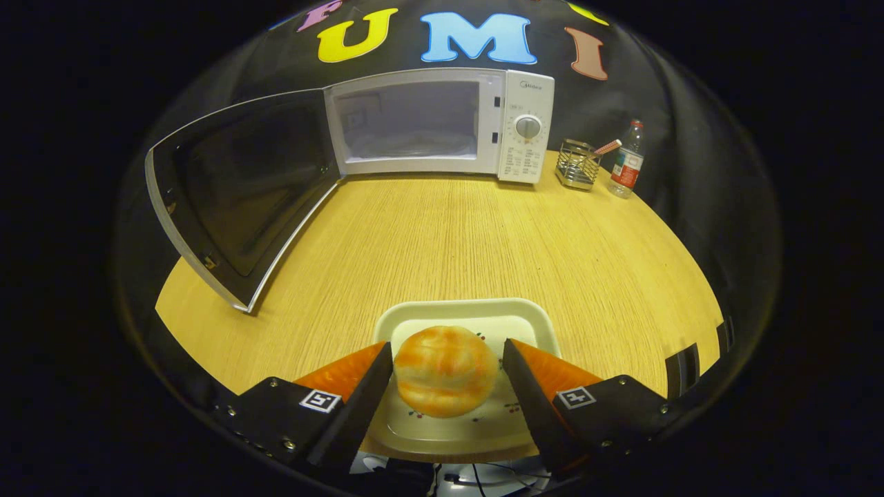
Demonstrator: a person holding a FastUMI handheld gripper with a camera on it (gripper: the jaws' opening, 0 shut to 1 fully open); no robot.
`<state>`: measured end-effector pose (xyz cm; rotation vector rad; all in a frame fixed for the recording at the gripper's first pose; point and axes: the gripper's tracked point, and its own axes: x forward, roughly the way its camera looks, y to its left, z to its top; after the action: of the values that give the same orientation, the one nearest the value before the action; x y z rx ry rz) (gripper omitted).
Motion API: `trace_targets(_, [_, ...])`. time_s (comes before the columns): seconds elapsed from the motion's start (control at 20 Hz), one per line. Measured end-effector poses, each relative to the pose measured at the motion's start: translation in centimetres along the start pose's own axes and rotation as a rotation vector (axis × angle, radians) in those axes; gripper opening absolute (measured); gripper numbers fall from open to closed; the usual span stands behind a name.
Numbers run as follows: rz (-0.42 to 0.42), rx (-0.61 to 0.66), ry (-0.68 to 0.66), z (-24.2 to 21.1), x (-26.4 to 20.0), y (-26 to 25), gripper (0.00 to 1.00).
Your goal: Open the microwave, put the food inside, and close the microwave door.
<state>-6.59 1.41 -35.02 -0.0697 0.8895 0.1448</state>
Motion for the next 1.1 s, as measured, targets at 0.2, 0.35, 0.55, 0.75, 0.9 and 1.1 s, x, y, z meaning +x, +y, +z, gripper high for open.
trace_targets(0.2, [0.004,0.007,0.025,-0.3,0.0,0.4,0.90])
trace_targets(0.35, [0.013,0.036,0.025,0.0,0.1,0.3,0.78])
trace_targets(0.55, [0.028,0.102,-0.010,1.9,-0.2,-0.1,0.74])
trace_targets(0.75, [0.063,0.165,-0.095,5.9,-0.8,0.3,0.74])
trace_targets(0.9, [0.103,0.197,-0.153,9.4,-0.6,1.0,0.74])
trace_targets(1.1, [0.170,0.218,-0.219,13.8,-0.1,2.2,0.74])
